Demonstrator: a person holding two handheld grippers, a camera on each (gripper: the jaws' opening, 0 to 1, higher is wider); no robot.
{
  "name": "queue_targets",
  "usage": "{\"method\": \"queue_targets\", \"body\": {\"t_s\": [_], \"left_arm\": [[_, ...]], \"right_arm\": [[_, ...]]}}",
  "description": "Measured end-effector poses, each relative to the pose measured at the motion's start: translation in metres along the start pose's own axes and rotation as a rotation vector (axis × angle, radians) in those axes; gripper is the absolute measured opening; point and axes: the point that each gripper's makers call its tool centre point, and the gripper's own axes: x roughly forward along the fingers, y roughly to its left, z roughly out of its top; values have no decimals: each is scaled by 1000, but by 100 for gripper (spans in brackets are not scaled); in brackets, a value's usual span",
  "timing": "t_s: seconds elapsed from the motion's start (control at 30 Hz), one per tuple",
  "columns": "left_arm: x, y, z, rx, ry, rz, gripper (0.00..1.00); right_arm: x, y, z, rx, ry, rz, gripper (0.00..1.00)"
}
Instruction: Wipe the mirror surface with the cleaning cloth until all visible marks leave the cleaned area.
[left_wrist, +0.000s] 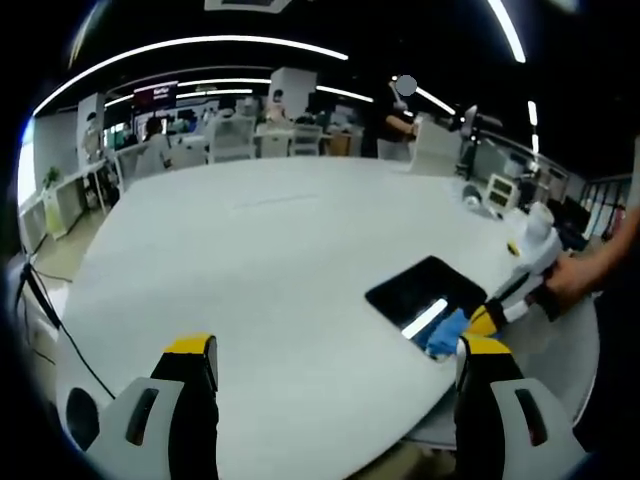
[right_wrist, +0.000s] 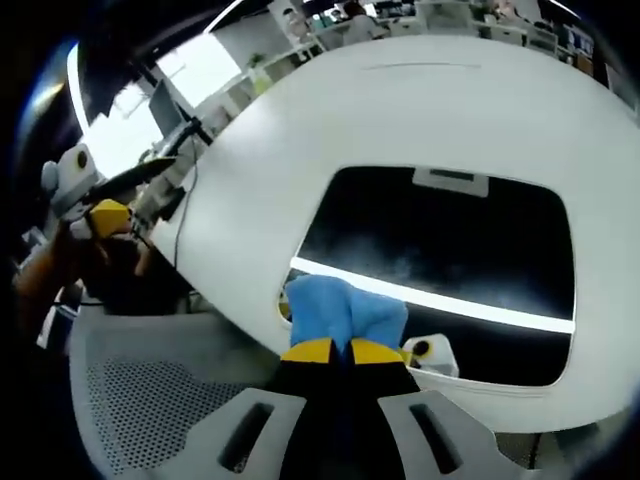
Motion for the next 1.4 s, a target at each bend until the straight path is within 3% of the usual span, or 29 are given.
{"method": "queue_targets", "body": {"t_s": [0.4,1.17,1.4], "left_arm": [[2,4,1,0,-2,12,100],[5,1,3,16,17,-3,100],[8,-1,4,23,20,-10,100]], "right_arm": [[-1,-2,0,-11,14,-2,0],[-23,-41,-9,28,32,-47,0],[-23,-42,-10,30,34,-52,0]]}}
